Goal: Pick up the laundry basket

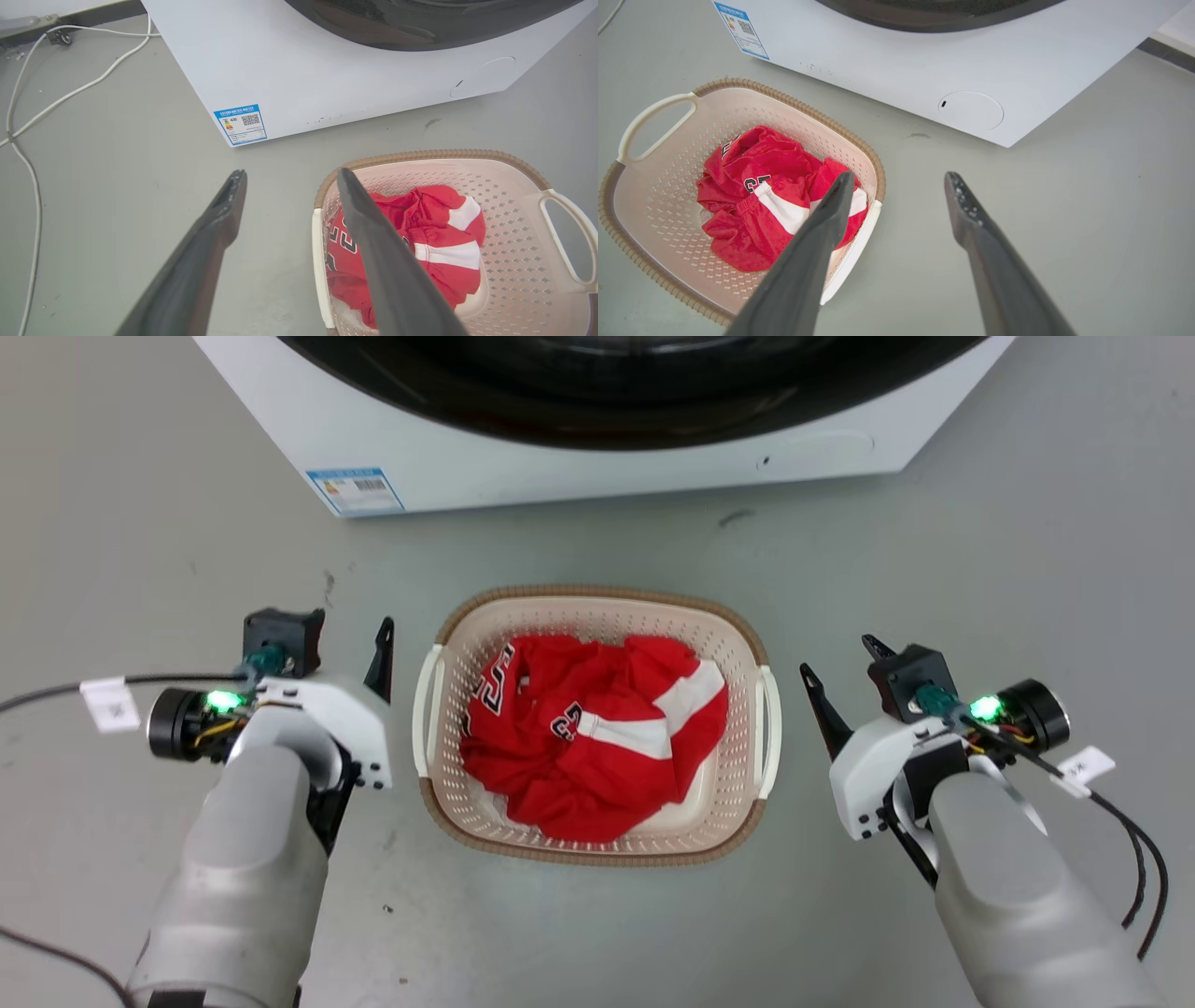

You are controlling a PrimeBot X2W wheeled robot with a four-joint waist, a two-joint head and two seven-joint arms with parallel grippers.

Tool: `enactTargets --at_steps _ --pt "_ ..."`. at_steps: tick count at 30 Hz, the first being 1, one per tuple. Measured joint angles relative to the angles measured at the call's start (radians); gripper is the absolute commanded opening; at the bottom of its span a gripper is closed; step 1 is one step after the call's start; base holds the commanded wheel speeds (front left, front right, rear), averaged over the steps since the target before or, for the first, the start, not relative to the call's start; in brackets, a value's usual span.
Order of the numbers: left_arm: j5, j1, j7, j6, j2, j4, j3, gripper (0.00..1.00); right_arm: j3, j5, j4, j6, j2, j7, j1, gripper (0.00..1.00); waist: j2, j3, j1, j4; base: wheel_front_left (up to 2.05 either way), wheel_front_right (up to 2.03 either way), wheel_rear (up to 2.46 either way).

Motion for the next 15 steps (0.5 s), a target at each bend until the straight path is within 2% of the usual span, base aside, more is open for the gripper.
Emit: enactTargets --at_steps 8,15 --pt "-0.091 -0.132 0.075 -0.001 -0.007 0.146 -0.129 1.0 0.066 0.04 0.232 0.0 0.001 0.038 -0.151 1.0 0.0 0.104 -0.0001 -0.01 0.0 0.0 0.0" --pt "-0.18 -0.19 0.158 -0.001 0.0 0.194 -0.228 1.0 0.189 0.178 0.292 0.0 0.001 0.074 -0.205 1.0 -0.0001 0.179 -0.0001 -0.009 0.0 0.0 0.0"
